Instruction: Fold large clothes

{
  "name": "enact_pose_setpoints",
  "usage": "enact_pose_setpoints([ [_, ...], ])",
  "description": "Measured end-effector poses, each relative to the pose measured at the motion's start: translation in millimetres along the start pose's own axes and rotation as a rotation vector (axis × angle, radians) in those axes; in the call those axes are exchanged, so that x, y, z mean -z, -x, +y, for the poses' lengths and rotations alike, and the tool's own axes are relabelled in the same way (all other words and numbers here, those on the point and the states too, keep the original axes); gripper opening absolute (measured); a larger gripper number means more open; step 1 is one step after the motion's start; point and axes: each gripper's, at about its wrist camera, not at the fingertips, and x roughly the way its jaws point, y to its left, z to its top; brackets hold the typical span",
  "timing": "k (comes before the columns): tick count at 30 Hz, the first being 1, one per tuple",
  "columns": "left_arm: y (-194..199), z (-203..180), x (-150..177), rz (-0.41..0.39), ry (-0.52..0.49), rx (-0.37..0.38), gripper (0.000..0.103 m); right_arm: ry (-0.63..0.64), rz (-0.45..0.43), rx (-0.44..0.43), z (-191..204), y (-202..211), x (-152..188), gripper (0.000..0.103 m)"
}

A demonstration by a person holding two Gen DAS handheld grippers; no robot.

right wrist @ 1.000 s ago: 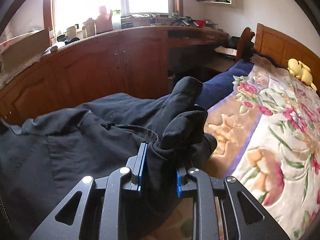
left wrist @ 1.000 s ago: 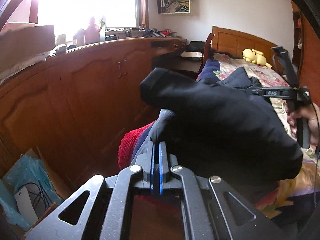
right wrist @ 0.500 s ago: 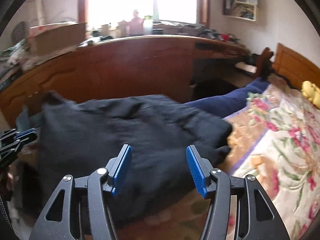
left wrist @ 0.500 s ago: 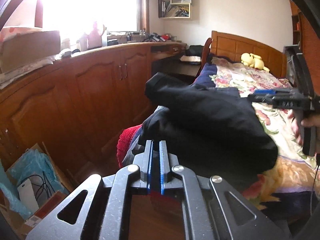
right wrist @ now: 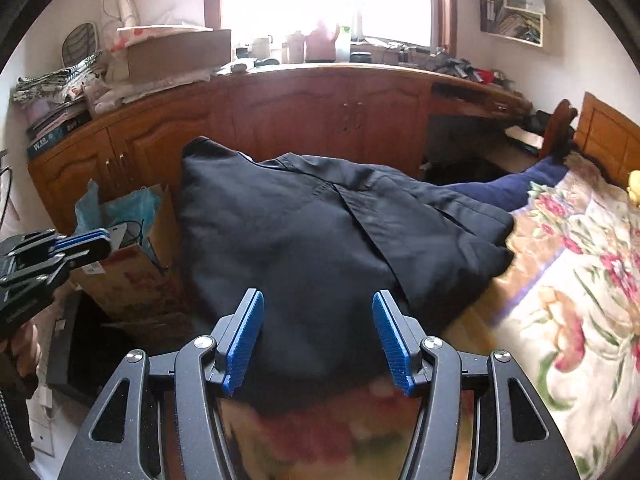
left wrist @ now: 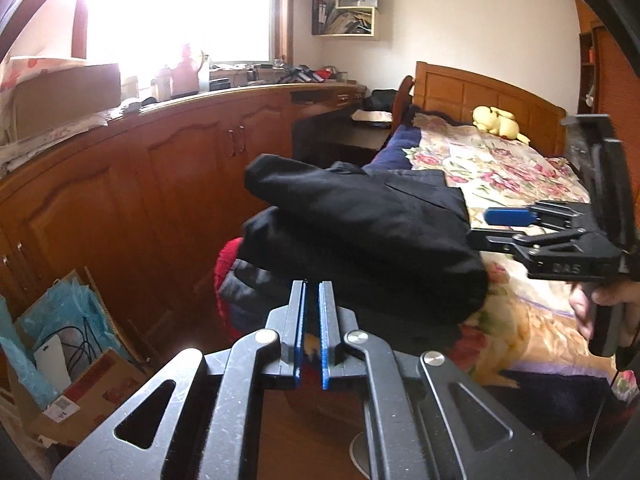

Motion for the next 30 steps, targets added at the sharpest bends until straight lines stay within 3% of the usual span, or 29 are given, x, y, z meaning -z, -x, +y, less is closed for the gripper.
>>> enact_pose_setpoints([
  [10,3,-80,3,0.025,-0.093,0.048,0.006,-0.045,-0.039,0.089,-19,111,60,0.059],
  [16,6,-141,8,0.033,-0.14,0.158,0.006,-0.094,-0.057,0.166,-34,177,100,0.06],
  [23,8,-201,8,0.033,-0.179,0.22,0.006,-0.166,-0.067,0.246,-43,231,139,0.061],
  [30,10,-262,17,0.046,-0.23,0.295,0.006,-0.276,-0.09,0.326,-49,275,173,0.077],
])
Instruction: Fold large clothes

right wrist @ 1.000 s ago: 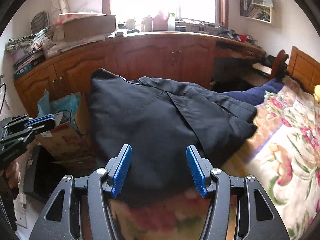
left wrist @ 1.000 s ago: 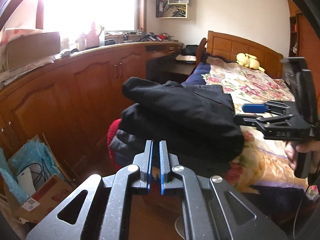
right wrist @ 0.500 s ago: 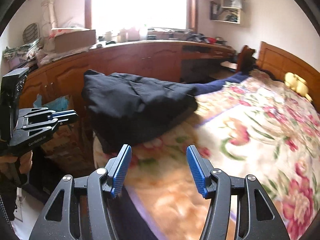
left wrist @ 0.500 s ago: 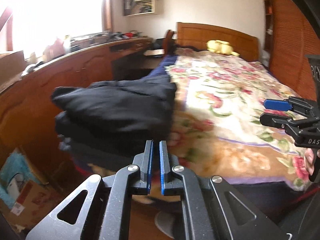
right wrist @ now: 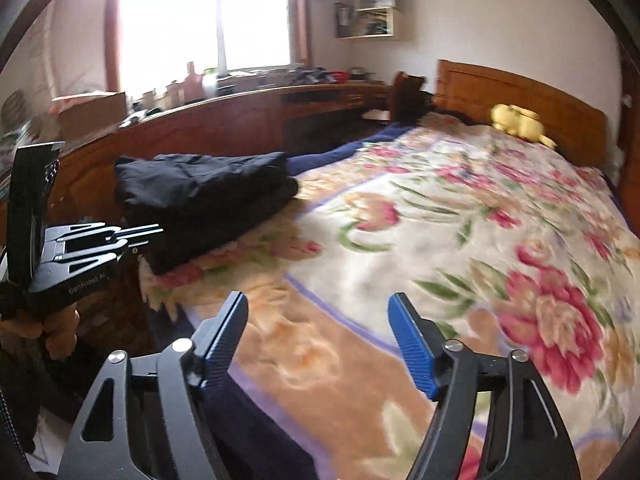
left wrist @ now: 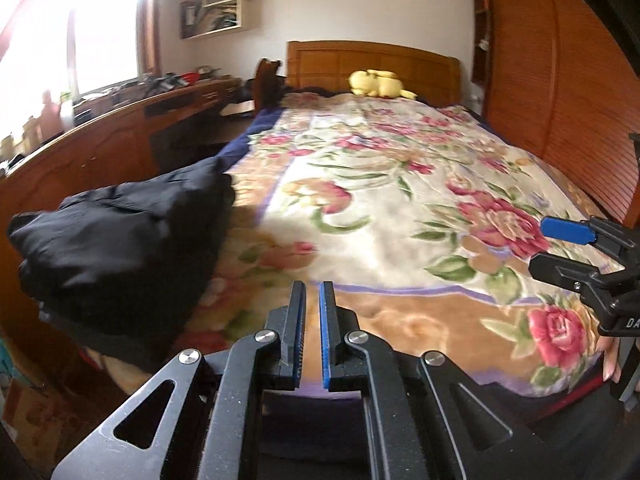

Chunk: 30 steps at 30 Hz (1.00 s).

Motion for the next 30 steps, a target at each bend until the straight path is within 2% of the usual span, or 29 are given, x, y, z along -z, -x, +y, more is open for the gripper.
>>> enact_pose_setpoints([
  [8,-4,-66,1,0.017,-0.034,0.102,0.007,-0.155,0.002,0.174,-35,60,35,0.078],
  [15,0,-112,4,0.037,-0.07,0.161,0.007,-0.234,-0.011,0.289,-39,114,61,0.078],
  [20,20,-135,-9,-0.013,-0.081,0.195,0.007,-0.276,-0.052,0.345,-34,155,69,0.078],
  [30,68,-147,-37,-0.127,-0.072,0.225,0.007,-0.289,-0.216,0.467,1,237,65,0.078],
])
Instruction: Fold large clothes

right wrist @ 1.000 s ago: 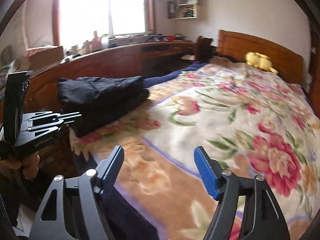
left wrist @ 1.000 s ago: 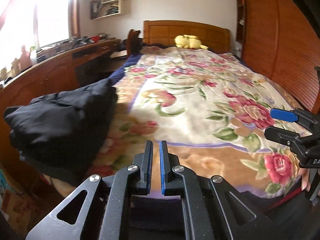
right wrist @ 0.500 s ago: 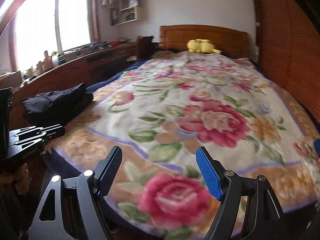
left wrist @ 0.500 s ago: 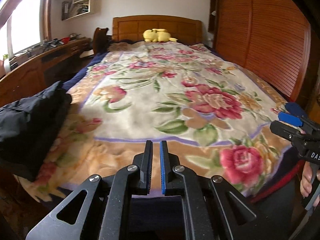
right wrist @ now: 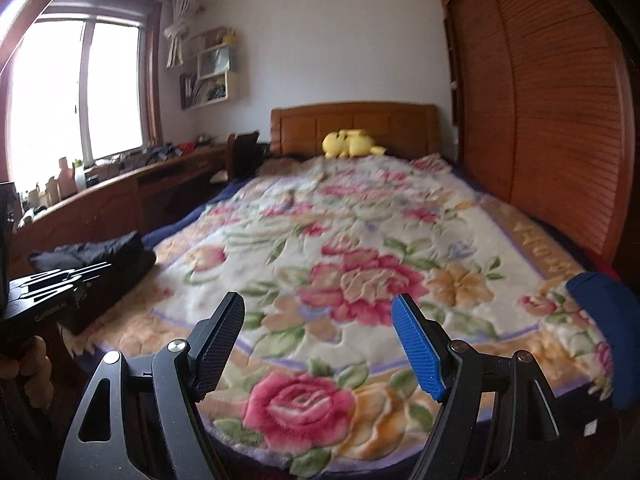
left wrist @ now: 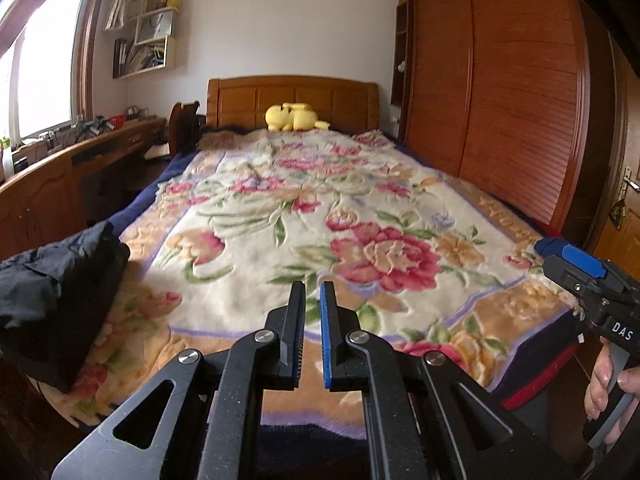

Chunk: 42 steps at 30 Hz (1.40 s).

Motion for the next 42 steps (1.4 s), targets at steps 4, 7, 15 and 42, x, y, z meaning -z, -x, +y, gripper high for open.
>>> enact_pose_setpoints([
  [4,13,-7,-3,-0.03,-0.022,-0.006,0.007,-0.014,-0.037,0.009,4,21,-1,0.078],
  [7,16,-11,-2,-0.032,-0.029,0.0,0.007,-0.015,-0.041,0.02,5,25,1,0.078],
  [15,15,-13,0,-0.026,-0.025,0.006,0.008,-0.027,-0.029,0.019,5,2,3,0.078],
  [42,15,-6,5,-0.028,-0.016,-0.008,0.008,-0.023,-0.037,0.009,-3,-9,2,0.078],
])
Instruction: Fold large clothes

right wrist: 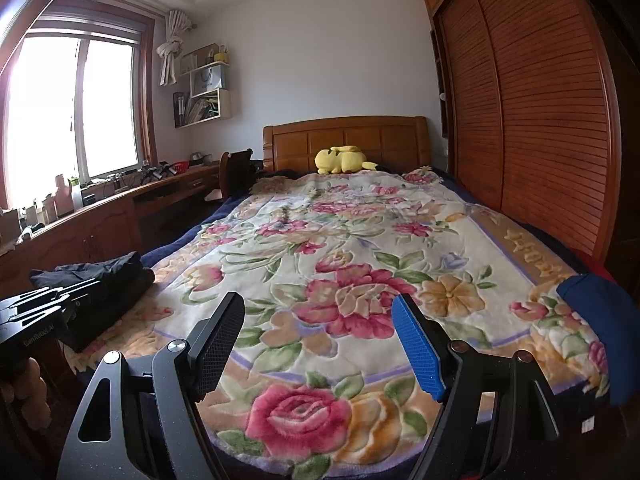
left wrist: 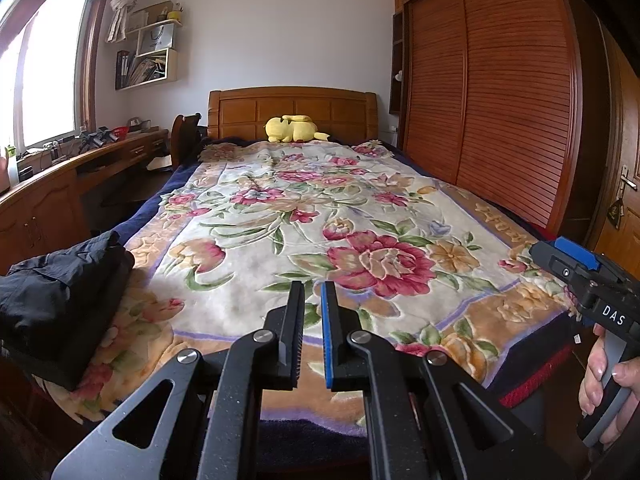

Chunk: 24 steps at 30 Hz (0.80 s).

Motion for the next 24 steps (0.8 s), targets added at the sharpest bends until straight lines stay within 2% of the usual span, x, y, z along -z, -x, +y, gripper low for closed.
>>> enact_pose_setpoints([
  [24,1.2,0.5,1.8,-0.004,0.002,-0.007,0.008,0.004,-0.002,-0.01,-2.4,-2.3,2.1,0.078],
])
